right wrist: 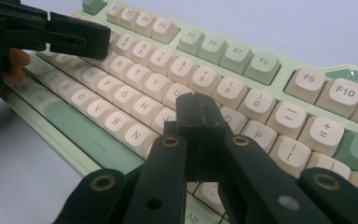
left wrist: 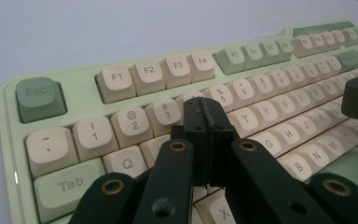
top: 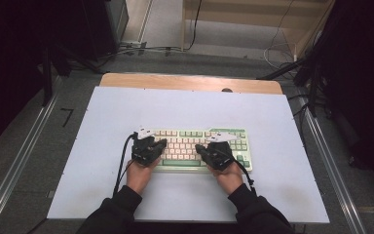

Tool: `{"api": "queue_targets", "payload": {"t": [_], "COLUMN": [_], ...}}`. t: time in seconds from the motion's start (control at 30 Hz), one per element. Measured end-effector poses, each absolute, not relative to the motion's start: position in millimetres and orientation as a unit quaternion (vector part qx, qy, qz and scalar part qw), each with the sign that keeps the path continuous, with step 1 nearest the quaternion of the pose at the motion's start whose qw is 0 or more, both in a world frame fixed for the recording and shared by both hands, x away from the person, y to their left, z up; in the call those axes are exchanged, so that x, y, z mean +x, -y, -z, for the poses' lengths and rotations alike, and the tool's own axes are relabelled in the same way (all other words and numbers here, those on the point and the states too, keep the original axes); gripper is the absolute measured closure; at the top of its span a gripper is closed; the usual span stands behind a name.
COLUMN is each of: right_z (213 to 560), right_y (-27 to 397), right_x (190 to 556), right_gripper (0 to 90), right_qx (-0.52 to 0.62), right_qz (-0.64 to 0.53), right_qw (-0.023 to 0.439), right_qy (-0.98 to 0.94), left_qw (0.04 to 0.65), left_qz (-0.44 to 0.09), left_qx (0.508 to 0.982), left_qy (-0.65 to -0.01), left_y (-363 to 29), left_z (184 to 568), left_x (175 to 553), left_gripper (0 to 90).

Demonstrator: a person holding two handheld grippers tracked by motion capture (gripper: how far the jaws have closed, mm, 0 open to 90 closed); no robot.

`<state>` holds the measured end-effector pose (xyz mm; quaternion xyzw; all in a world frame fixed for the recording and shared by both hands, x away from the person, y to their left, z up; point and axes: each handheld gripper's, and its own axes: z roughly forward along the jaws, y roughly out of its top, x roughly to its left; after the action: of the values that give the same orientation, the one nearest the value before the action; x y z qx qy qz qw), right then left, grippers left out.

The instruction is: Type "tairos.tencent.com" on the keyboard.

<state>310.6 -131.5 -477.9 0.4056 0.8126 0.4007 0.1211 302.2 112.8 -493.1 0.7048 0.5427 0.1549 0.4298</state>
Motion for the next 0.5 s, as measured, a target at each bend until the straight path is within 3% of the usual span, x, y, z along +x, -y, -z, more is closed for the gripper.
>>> {"api": "queue_targets", "payload": {"t": [0.5], "right_z": [477.6], "right_y": [131.5], "right_x": [310.3], "right_gripper": [87.7], "right_qx": [0.404], "right_qz": [-0.401], "right_qw": [0.121], "right_qy": [-0.813], "left_qw": [0.428], "left_qz": [-0.154], "left_qx": [0.707], "left_qy": [-0.541], "left_y": [-112.2], "left_z": [493.8], "left_x": [301.9], "left_gripper": [90.0]}}
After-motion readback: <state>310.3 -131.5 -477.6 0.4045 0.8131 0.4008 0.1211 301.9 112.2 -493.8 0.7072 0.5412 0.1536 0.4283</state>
